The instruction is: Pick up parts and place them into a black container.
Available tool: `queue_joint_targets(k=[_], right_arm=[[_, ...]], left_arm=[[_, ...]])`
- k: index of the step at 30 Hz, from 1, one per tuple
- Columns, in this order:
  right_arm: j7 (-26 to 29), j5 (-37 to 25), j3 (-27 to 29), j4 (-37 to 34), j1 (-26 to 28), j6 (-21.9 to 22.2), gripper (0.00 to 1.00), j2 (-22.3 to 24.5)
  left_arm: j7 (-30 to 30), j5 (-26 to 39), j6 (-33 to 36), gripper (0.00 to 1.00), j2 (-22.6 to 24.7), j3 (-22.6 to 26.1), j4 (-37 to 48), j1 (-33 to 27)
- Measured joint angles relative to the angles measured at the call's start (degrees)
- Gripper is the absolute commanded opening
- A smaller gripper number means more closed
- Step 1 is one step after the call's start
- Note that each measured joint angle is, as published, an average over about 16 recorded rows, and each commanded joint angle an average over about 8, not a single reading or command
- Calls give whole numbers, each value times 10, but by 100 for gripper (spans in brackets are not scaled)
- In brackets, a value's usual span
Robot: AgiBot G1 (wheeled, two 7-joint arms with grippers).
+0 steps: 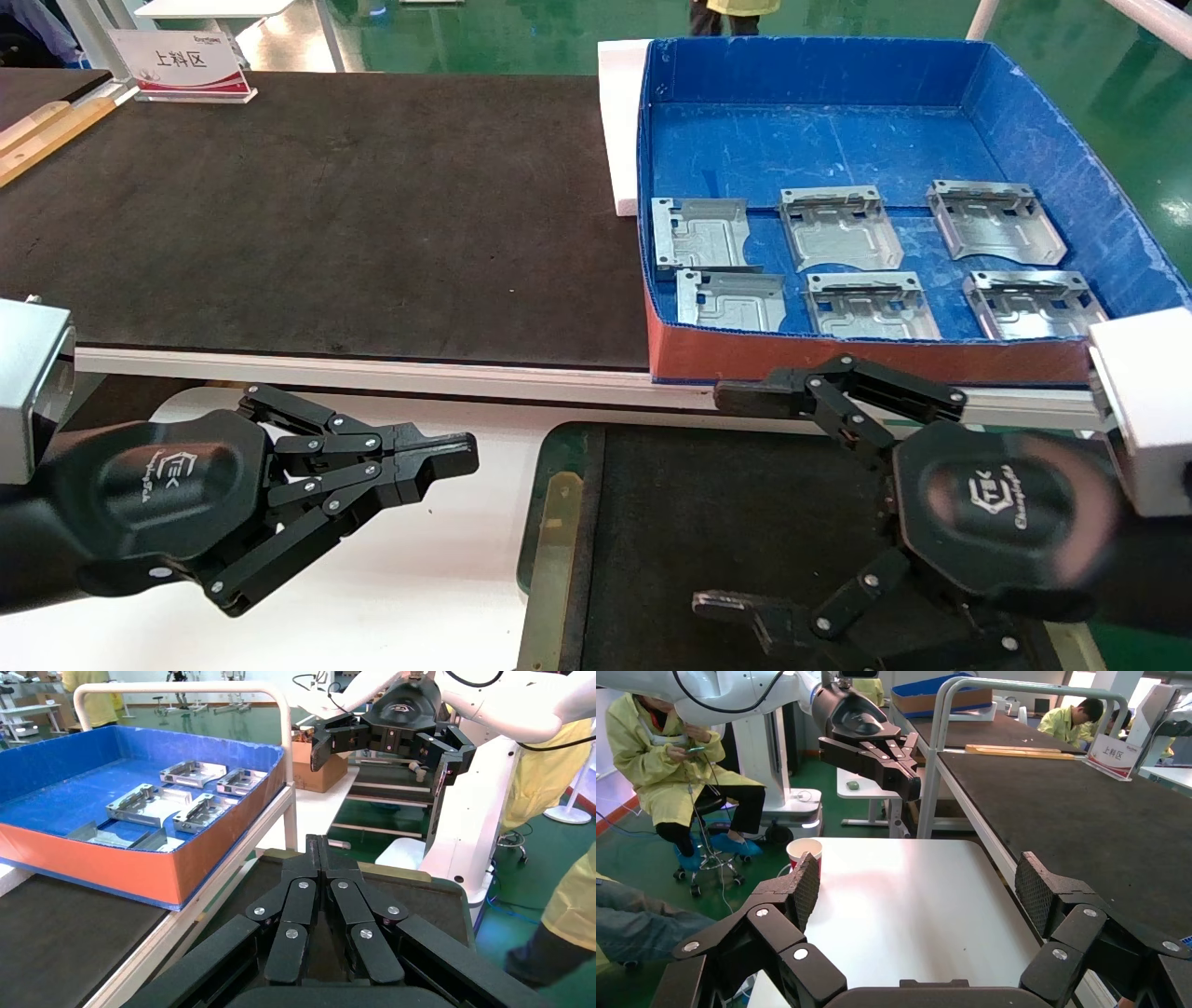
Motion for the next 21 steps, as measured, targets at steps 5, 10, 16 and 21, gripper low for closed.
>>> queue_joint_targets(k=[5, 10, 16, 21], right_arm=[[0, 0, 0, 0, 0, 0, 100, 0], [0, 0, 0, 0, 0, 0, 100, 0], [0, 0, 0, 0, 0, 0, 100, 0], [0, 0, 0, 0, 0, 0, 100, 0]], left_arm=[[0, 0, 0, 4, 0, 0, 0, 0], [0, 0, 0, 67, 0, 0, 0, 0], [0, 0, 0, 100, 0, 0, 0, 0], [0, 0, 0, 100, 0, 0, 0, 0]])
